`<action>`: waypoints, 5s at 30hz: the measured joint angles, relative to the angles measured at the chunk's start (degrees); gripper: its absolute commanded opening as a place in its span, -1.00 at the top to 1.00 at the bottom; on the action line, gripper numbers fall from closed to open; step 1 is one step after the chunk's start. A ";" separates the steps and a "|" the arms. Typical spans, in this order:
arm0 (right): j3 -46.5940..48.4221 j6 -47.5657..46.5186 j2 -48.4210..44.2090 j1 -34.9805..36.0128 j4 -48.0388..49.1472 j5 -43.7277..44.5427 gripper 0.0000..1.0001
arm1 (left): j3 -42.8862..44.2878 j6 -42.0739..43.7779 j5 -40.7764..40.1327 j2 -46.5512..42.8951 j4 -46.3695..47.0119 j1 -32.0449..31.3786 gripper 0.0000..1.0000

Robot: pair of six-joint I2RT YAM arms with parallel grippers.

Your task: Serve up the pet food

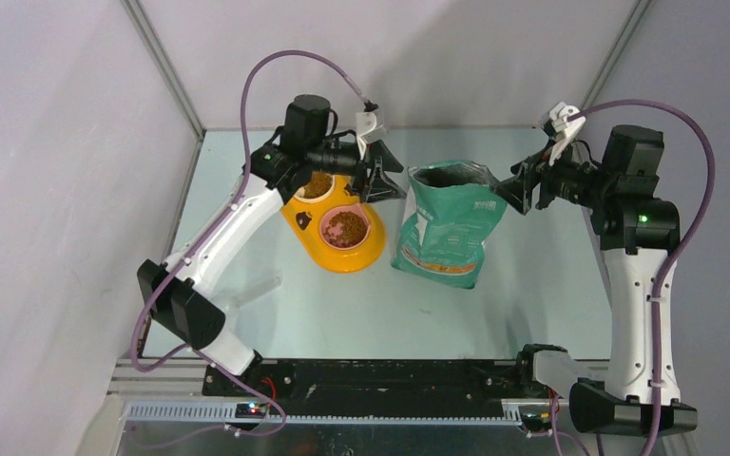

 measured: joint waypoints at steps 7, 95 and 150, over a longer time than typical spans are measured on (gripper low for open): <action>1.09 -5.77 1.20 4.22 -4.52 0.04 -0.42 | 6.91 7.13 2.34 5.25 -4.20 -0.74 -0.42; 14.56 -16.50 18.38 25.11 -8.59 9.29 0.36 | 2.91 -20.74 0.66 7.32 5.35 -3.56 1.00; 14.03 -28.37 12.61 21.97 -20.22 16.20 0.85 | 14.05 17.44 -17.68 8.09 -15.10 -12.57 1.00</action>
